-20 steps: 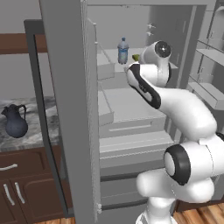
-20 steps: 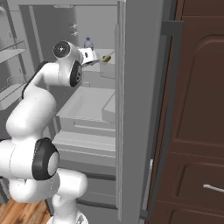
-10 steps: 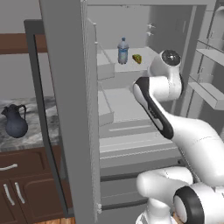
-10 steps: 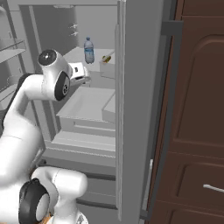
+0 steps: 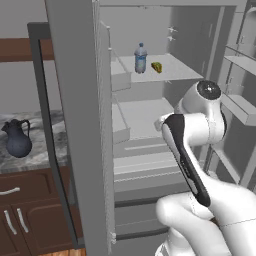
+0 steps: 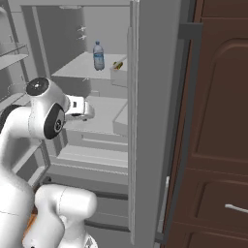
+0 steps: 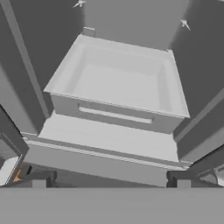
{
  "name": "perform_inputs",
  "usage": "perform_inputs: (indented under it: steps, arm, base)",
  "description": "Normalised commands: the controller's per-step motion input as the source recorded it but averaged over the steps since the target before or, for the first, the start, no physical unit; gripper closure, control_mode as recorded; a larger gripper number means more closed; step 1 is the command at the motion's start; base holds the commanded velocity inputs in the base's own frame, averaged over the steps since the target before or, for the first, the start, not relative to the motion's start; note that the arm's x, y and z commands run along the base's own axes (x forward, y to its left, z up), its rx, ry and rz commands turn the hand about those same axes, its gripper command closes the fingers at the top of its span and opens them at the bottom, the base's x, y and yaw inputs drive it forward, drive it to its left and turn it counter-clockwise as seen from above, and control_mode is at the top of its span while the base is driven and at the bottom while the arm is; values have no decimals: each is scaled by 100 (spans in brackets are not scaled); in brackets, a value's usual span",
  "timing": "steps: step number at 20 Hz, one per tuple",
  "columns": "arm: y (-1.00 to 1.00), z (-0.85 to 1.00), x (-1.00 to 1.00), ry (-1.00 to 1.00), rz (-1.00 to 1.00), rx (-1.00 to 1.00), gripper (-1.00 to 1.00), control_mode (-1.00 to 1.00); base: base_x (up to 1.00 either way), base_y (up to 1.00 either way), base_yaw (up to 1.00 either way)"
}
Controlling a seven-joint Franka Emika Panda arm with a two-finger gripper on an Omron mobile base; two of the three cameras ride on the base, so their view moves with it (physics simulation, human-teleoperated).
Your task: Move the tacos and bottled water from the second highest shelf to the top shelf to make space. Then, place the pitcher from the counter on the cleared second highest shelf.
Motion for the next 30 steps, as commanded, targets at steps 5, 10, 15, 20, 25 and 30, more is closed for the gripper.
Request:
perform_inputs:
  steps: [5,10,15,20,25,30]
  arm:
    - [0,-23,-78,6,-23,17,-100,-100]
    - [-22,-5,-32,0,-15,25,-100,-100]
    - [-26,-7,-12,-5,0,9,-100,-100]
    - [-1,0,0,0,0,0,-100,-100]
    - [0,0,0,1,0,0,-100,100]
    - [0,0,0,0,0,0,-100,100]
  base:
    - [0,0,0]
    - [0,0,0]
    - [0,0,0]
    - [0,0,0]
    - [-13,0,0]
    - [-76,8,19]
